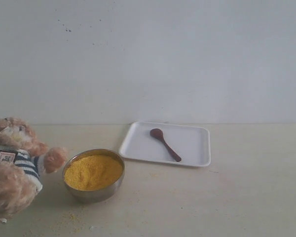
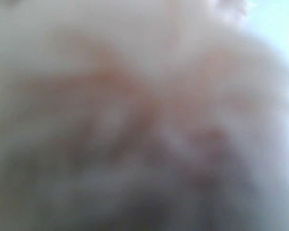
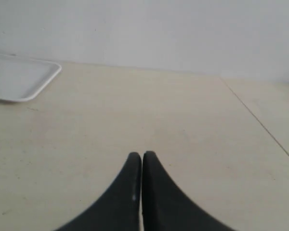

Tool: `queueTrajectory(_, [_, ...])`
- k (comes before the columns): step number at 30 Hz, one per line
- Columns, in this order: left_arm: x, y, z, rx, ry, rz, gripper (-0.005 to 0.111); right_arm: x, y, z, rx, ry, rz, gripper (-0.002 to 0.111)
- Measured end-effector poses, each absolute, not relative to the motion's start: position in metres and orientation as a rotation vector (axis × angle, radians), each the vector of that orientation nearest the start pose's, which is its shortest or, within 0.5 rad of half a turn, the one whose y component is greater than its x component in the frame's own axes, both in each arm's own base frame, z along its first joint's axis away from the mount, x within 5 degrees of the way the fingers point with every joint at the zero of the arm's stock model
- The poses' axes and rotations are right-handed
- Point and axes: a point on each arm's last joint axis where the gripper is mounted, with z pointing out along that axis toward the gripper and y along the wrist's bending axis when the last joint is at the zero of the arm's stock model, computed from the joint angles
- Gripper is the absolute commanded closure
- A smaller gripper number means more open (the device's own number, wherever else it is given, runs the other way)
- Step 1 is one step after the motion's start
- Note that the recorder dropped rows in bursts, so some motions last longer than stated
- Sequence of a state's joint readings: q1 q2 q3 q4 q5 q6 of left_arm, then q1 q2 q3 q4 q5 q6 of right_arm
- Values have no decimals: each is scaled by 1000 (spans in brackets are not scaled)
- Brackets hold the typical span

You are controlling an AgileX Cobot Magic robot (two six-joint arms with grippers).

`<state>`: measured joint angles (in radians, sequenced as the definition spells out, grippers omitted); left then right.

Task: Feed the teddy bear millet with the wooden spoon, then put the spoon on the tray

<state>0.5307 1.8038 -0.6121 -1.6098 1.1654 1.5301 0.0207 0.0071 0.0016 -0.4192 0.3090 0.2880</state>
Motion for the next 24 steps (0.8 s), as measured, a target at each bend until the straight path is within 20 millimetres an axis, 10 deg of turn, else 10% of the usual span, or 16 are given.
queueTrajectory(12, [265, 45, 120, -279, 2313, -1093, 97, 54, -6, 184, 71, 1798, -36, 108])
queueTrajectory(24, [265, 47, 109, -318, 2357, -1057, 9, 54, -5, 184, 99, 1800, 6, 108])
